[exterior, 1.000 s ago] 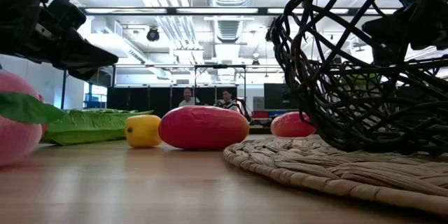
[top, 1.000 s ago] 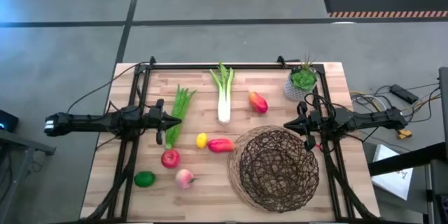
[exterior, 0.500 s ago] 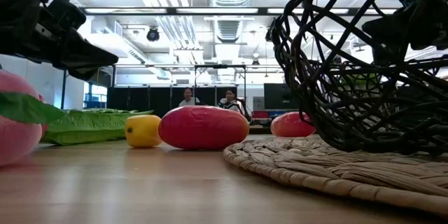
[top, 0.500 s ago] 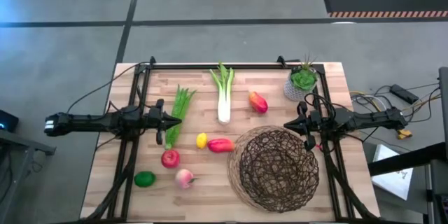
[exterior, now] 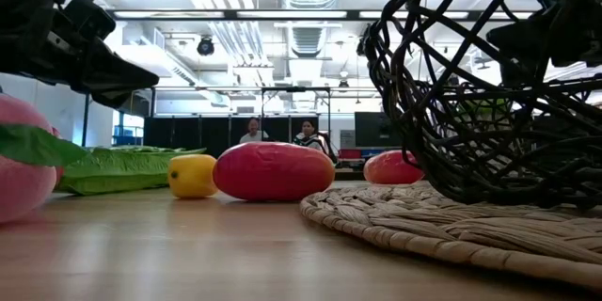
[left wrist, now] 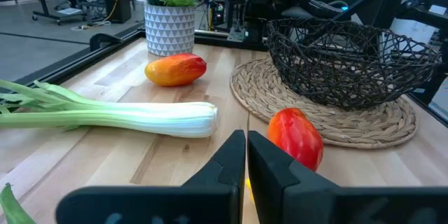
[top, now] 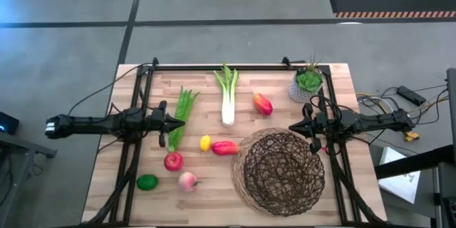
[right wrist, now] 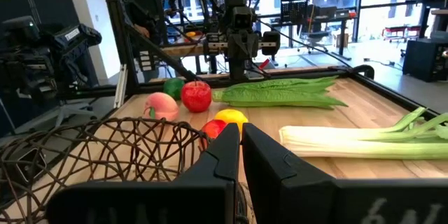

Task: Build produce basket
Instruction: Put the celery into the wire basket

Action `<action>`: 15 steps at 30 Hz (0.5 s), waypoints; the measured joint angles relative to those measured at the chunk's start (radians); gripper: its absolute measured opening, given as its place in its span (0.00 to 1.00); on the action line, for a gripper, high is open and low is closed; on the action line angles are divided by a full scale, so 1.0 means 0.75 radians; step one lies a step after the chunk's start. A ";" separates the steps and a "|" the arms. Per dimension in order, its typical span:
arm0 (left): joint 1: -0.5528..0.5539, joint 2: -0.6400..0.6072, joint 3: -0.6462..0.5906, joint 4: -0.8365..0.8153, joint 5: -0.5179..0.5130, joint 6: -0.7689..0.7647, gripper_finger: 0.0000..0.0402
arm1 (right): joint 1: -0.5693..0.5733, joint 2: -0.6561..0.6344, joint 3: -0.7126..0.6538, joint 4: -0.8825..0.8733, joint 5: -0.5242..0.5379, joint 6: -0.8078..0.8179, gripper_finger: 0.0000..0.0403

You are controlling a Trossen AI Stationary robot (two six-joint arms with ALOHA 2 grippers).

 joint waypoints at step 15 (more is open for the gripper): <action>0.000 0.000 0.000 0.000 0.000 0.000 0.00 | -0.001 0.068 0.000 0.184 0.235 0.283 0.03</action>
